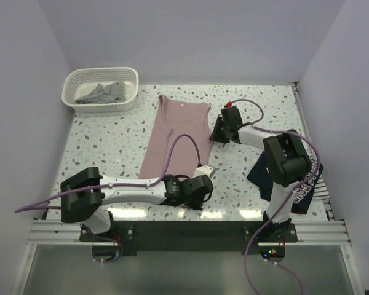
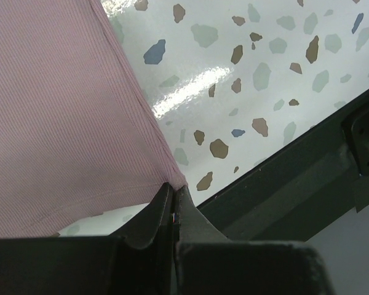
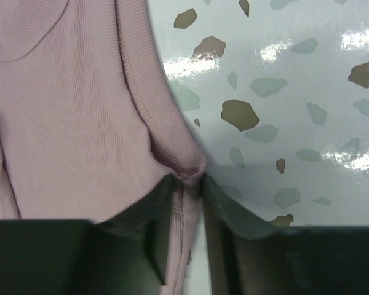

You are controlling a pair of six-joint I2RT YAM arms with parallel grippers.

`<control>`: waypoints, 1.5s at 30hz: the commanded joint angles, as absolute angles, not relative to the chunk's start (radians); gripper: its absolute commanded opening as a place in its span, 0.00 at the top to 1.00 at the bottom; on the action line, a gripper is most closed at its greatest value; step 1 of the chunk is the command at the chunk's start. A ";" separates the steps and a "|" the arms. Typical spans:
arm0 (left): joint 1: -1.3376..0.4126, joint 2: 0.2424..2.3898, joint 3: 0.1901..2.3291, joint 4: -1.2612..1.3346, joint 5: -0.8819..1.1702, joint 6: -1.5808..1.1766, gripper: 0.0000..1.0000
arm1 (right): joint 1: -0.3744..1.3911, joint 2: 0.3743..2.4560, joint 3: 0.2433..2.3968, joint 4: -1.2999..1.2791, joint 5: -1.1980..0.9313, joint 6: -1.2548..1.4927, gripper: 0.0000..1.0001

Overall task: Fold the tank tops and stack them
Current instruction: Fold the tank top

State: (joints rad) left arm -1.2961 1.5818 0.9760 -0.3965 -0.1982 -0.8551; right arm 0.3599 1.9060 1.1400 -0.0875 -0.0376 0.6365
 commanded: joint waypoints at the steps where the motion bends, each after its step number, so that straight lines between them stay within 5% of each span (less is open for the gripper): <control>1: -1.293 1.562 0.966 -0.345 -0.175 -0.877 1.00 | 0.364 1.922 1.154 -0.080 -0.003 0.643 0.79; 7: -1.293 1.569 0.965 -0.286 -0.134 -0.858 1.00 | 0.360 1.879 1.129 -0.121 0.092 0.655 1.00; 21: -1.296 1.582 0.884 -0.080 -0.072 -0.888 1.00 | 0.330 1.770 1.150 -0.278 0.204 0.586 1.00; 45: -1.226 1.284 0.680 -0.383 -0.285 -1.065 1.00 | 0.534 2.002 1.523 -0.368 0.209 0.704 1.00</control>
